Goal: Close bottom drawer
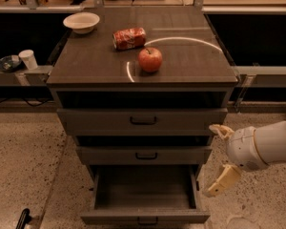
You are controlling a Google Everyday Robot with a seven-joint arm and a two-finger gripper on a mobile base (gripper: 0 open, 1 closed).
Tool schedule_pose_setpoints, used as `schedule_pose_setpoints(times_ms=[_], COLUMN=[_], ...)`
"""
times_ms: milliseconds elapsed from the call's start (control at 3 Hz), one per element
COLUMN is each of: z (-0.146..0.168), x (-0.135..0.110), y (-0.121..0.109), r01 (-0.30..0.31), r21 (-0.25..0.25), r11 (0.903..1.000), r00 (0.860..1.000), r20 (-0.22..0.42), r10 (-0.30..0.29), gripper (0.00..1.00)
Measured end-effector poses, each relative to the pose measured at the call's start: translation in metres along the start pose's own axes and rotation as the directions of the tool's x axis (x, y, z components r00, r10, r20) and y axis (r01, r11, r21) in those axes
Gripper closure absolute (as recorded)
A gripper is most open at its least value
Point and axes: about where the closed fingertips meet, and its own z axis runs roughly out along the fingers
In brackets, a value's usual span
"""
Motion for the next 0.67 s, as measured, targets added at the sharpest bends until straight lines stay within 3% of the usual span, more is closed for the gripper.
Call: schedule_pose_setpoints(times_ms=[333, 667], z=[0.052, 0.118], x=[0.031, 0.08], y=[0.019, 0.045], r01=[-0.018, 0.099], r21=[-0.058, -0.069], r11=[0.9982, 0.9927], r00=[0.999, 0.994], r20=[0.04, 0.062], r10=[0.02, -0.094], gripper=[0.0, 0.0])
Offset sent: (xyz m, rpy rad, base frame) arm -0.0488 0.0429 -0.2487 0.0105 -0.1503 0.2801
